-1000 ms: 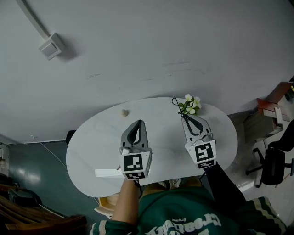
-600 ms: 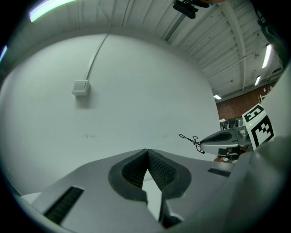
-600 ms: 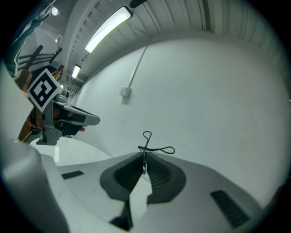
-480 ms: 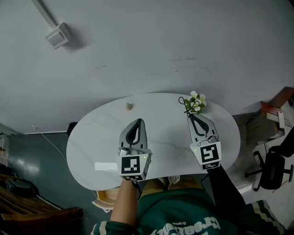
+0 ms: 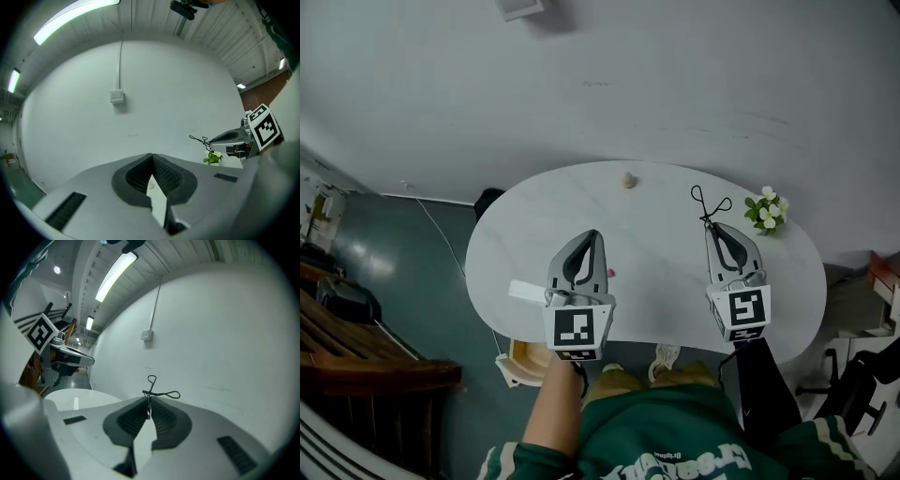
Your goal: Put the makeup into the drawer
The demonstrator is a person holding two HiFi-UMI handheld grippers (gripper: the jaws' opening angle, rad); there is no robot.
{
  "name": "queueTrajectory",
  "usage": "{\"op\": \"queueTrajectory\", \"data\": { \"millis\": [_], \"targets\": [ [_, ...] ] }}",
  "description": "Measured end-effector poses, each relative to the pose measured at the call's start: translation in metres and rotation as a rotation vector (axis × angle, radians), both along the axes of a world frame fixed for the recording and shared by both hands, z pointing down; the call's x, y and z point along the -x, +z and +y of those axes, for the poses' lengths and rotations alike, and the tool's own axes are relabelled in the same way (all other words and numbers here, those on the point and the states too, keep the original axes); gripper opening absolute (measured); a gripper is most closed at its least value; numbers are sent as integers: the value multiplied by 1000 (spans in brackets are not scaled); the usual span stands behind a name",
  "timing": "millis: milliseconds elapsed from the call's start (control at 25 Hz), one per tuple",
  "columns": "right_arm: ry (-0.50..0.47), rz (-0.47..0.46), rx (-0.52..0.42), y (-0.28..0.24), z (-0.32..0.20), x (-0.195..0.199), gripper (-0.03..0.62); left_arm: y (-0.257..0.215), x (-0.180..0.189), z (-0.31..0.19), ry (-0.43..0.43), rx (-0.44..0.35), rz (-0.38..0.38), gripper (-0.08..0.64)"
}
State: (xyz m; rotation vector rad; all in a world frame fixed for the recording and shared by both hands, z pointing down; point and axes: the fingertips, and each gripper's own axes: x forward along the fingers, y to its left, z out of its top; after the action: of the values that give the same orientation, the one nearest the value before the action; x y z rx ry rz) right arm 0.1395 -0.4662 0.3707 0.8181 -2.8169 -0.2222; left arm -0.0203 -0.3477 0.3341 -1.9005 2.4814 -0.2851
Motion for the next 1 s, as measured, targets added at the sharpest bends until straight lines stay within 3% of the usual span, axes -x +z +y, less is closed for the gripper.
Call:
{"op": "queueTrajectory", "data": {
  "millis": [400, 680, 1000],
  "targets": [
    [-255, -19, -11, -19, 115, 130, 28, -11, 94, 145, -222, -2, -7, -2],
    [-425, -24, -6, -25, 217, 203, 28, -20, 135, 255, -353, -11, -19, 0],
    [-584, -42, 24, -30, 332, 271, 28, -23, 172, 359, -440, 5, -52, -1]
  ]
}}
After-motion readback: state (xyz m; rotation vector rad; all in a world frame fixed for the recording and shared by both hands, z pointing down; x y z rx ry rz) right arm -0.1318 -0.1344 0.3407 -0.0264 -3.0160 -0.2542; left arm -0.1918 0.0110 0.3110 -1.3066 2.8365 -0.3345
